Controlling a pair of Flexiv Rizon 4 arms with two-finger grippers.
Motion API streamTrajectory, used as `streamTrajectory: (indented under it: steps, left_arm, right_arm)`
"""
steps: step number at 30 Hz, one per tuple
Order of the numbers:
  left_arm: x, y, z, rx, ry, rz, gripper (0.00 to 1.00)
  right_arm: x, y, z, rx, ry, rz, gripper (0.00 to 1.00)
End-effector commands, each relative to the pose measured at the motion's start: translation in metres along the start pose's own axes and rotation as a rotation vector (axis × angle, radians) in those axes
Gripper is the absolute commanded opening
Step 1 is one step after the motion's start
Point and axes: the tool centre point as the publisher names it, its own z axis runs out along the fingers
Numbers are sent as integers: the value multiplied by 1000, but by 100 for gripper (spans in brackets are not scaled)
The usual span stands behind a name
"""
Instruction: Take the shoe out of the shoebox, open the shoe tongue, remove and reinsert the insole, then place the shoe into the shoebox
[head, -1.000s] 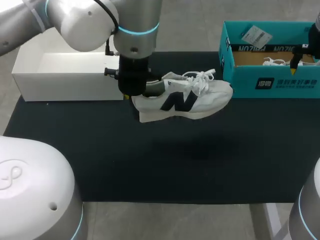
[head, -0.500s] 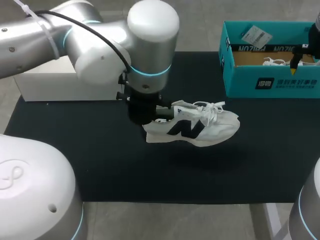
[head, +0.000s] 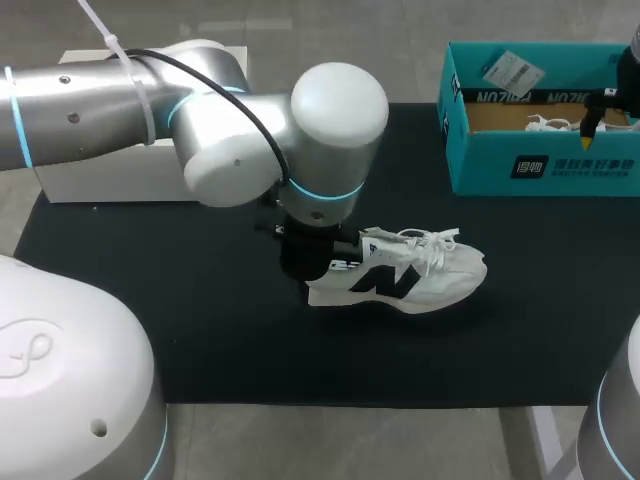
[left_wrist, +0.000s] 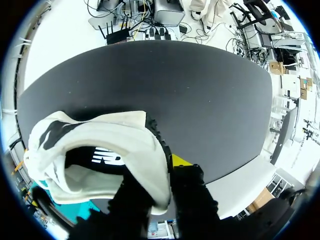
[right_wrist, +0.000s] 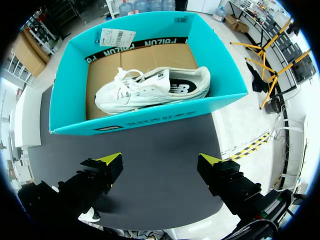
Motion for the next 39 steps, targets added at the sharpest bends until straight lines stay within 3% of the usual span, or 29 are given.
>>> streamTrajectory:
  steps: [1,12,25,39]
  left_arm:
    - [-20,1,14,10,25,-2,0]
    - [-28,6,25,18,19,-25,0]
    - [-11,2,36,40,20,-26,0]
    - [-8,1,47,51,31,-38,0]
  right_arm:
    - [0,0,0,-2,1,1,100]
    - [0,0,0,-2,1,1,100]
    - [0,0,0,-2,1,1,100]
    - [0,0,0,-2,1,1,100]
